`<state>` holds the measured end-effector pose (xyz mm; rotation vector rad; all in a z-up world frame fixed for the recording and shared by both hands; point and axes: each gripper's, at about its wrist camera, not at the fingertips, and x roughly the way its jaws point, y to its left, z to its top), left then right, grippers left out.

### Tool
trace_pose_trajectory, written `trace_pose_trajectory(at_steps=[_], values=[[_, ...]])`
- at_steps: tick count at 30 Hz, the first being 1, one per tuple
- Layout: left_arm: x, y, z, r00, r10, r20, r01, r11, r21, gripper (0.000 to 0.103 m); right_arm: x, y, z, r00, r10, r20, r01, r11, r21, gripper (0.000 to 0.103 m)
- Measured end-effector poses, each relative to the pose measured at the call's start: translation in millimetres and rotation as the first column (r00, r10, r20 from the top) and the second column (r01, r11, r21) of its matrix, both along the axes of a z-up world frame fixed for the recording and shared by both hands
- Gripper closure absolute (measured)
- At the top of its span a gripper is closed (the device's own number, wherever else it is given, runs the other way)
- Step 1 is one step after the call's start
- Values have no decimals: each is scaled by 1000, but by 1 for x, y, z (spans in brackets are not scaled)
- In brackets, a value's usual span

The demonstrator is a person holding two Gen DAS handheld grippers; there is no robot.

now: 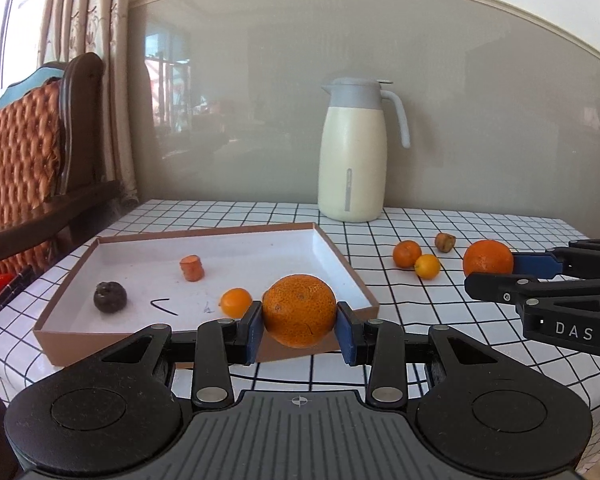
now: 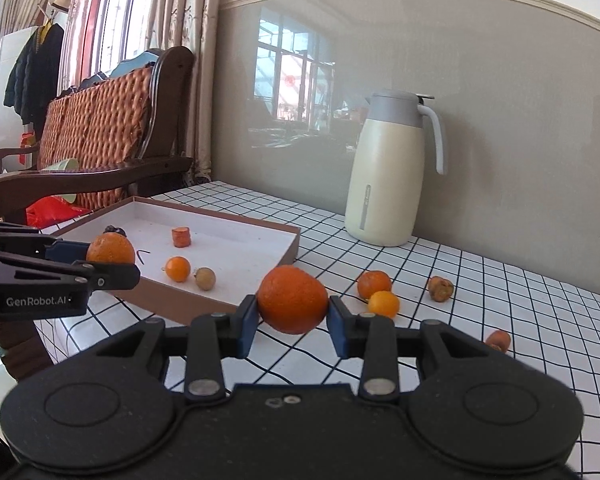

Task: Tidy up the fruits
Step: 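Carry both oranges over the box and open both tools to drop them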

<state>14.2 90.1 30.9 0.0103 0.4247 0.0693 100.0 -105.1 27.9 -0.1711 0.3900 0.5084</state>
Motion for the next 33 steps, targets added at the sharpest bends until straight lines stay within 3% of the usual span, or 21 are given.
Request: trace_pose_trajectory(at_steps=[16,33], values=[[-9,80,1,982,188,27,-188,982,-18,65,3,54,3,995,82,56,-84,996,33,74],[44,138,13,954,291,74,-289,957,-36,65,64,96,12,995,69,78,-74,995,63,74]])
